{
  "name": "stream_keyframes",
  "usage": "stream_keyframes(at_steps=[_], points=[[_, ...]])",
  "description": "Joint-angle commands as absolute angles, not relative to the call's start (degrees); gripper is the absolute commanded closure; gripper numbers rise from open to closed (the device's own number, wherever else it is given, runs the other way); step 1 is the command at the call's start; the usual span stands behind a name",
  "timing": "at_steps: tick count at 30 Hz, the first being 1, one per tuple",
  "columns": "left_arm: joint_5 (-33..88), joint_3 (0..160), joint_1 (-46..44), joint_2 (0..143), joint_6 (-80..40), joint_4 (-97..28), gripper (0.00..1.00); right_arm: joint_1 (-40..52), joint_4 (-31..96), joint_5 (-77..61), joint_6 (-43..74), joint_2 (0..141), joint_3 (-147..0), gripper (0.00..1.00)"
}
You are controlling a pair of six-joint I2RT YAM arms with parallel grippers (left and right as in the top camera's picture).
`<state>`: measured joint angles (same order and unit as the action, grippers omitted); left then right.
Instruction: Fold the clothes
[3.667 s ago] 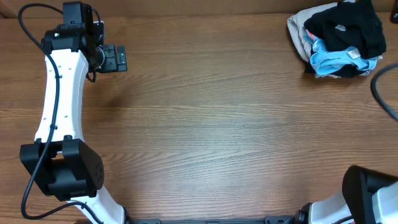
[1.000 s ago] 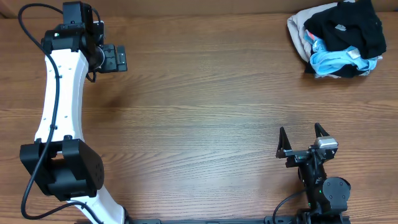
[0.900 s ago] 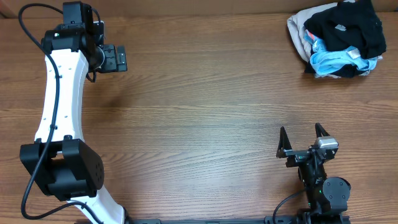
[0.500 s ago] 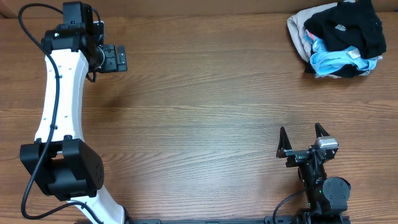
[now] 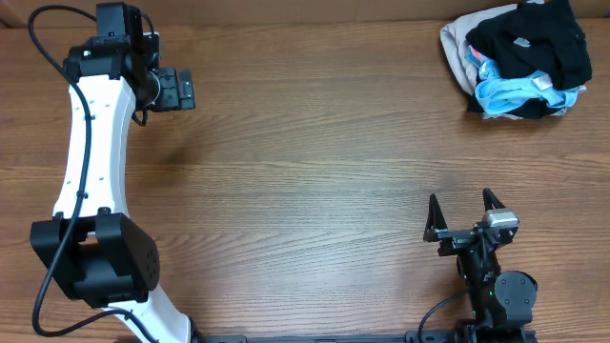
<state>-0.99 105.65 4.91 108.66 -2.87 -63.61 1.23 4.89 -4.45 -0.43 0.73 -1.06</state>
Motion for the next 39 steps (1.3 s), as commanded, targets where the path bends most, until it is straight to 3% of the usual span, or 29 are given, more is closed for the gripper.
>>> stream_keyframes(at_steps=[1, 11, 25, 39], points=[[-0.56, 106.98, 3.29, 100.49, -3.29, -63.37, 0.00, 1.61, 4.56, -3.92, -0.19, 0.16, -0.49, 0.00], [-2.90, 103.68, 1.83, 73.76, -1.04, -57.30, 0.00, 1.61, 4.56, -3.92, -0.19, 0.16, -0.47, 0.00], [2.63, 45.60, 1.85, 30.39, -2.92, -18.33, 0.00, 1.61, 4.58, -3.92, -0.19, 0.16, -0.49, 0.00], [3.70, 7.66, 1.85, 8.08, -9.08, 7.07, 0.00, 1.61, 4.58, -3.92, -0.19, 0.16, -0.49, 0.00]])
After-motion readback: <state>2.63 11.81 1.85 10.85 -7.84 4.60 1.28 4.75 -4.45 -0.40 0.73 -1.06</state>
